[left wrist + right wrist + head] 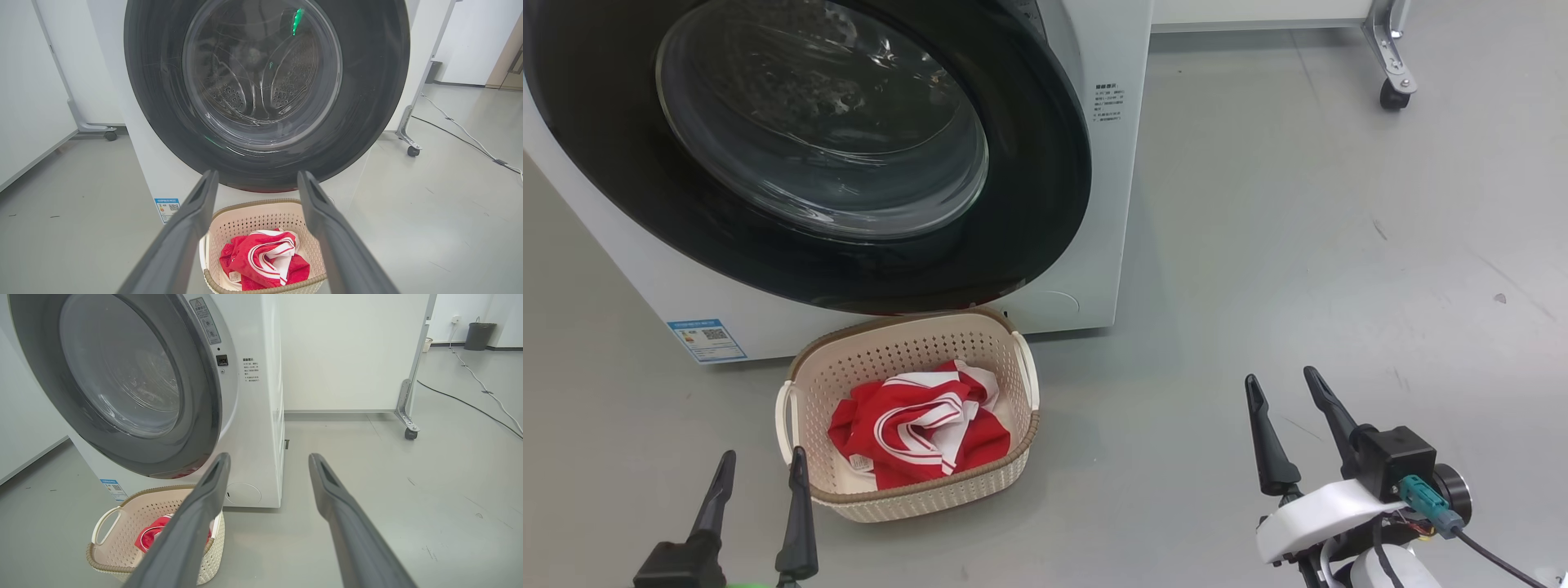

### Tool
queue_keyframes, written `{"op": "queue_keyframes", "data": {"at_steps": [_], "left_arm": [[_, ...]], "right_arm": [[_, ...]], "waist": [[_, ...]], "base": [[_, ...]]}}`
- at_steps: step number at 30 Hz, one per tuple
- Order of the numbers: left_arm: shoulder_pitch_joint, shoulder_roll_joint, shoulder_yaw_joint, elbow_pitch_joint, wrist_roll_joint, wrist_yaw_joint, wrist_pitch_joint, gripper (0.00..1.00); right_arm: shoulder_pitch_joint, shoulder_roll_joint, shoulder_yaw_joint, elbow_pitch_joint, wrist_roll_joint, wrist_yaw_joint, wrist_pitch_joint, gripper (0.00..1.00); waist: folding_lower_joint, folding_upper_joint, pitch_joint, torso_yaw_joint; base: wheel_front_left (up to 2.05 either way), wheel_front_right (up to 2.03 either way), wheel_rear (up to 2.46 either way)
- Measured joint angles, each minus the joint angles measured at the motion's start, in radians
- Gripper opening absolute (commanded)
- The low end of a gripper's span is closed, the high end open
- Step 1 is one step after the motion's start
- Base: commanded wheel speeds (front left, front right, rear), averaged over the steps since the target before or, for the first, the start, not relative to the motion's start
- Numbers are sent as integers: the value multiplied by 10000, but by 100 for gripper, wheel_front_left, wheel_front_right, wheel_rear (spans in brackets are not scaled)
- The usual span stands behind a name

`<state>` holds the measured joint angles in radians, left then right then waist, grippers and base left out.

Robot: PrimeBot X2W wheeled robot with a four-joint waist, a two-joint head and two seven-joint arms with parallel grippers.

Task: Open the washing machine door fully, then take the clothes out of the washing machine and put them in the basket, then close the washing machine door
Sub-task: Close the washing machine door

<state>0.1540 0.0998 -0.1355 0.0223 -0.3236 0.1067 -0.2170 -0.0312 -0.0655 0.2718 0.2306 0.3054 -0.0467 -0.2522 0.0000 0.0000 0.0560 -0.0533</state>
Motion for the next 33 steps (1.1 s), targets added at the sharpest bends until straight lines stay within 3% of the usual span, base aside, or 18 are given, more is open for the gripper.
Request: {"op": "queue_keyframes", "data": {"at_steps": [1,2,3,16,33], "left_arm": [[0,-10,0,0,0,21,0,100],[0,-19,2,0,2,23,0,100],[0,-31,2,0,2,23,0,100],[-11,-113,-67,-82,92,23,0,100],[-677,-255,-466,-562,257,25,-44,100]], "right_arm": [[0,0,-2,0,0,0,0,55],[0,2,-4,-2,0,0,0,18],[0,4,-8,-10,0,0,0,0],[-54,-165,-115,-140,8,21,0,0],[-2592,-803,259,-278,-364,901,497,0]], "waist": [[0,0,10,0],[0,0,20,0],[0,0,29,1],[0,0,232,107],[0,0,1110,964]], "base": [[0,0,0],[0,0,0],[0,0,0],[0,0,0],[0,0,0]]}}
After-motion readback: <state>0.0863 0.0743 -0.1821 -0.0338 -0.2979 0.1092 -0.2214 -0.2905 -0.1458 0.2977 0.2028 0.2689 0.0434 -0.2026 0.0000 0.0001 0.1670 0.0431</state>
